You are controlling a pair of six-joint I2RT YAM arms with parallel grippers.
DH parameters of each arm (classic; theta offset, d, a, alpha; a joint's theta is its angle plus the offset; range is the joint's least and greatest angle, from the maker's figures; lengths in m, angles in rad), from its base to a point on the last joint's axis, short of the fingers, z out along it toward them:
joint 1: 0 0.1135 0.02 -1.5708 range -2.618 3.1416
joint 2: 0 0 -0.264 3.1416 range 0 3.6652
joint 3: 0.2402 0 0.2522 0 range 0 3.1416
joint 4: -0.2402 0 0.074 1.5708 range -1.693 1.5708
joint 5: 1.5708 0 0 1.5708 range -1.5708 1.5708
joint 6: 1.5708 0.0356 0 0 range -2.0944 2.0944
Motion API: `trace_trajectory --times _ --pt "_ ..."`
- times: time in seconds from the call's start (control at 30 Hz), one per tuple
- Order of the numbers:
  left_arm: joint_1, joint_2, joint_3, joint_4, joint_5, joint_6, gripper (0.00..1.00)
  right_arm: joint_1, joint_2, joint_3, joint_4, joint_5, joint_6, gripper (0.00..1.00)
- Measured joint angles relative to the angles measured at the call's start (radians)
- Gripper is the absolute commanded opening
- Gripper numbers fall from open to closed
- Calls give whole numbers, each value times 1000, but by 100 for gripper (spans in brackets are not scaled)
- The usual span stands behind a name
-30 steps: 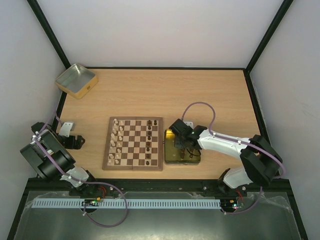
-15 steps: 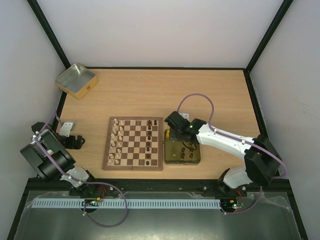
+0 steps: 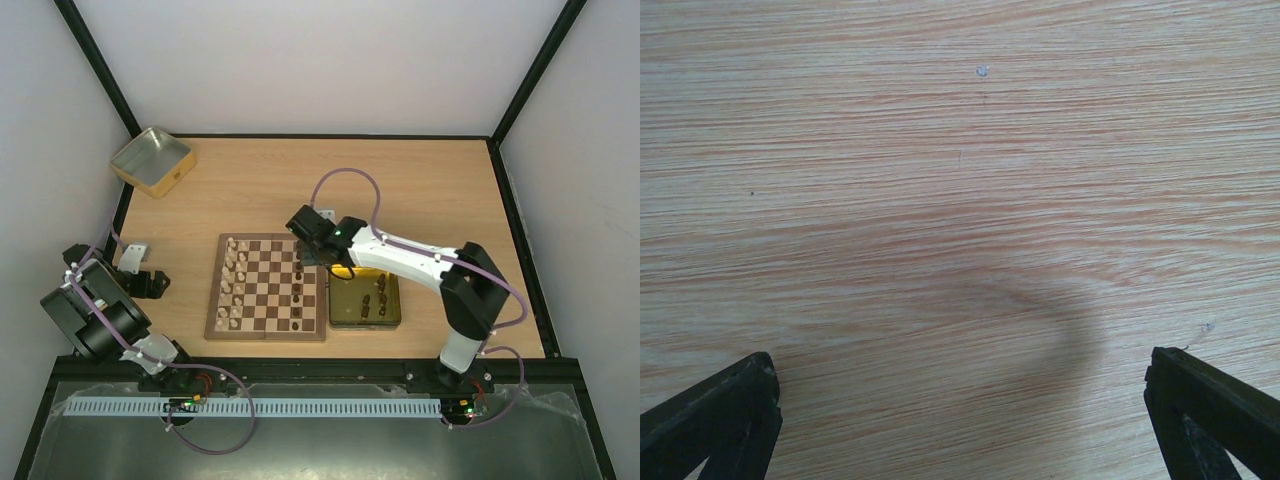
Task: Set up the chess pieces on the board
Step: Place the chess piece on the chessboard.
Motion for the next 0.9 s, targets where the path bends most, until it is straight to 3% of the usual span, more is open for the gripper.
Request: trace_trajectory --times 0.3,0.9 --pt "1 8 2 0 7 0 99 0 136 79 -14 -12 -37 12" --pt "14 37 12 10 35 6 99 -17 227 130 -16 -29 -65 13"
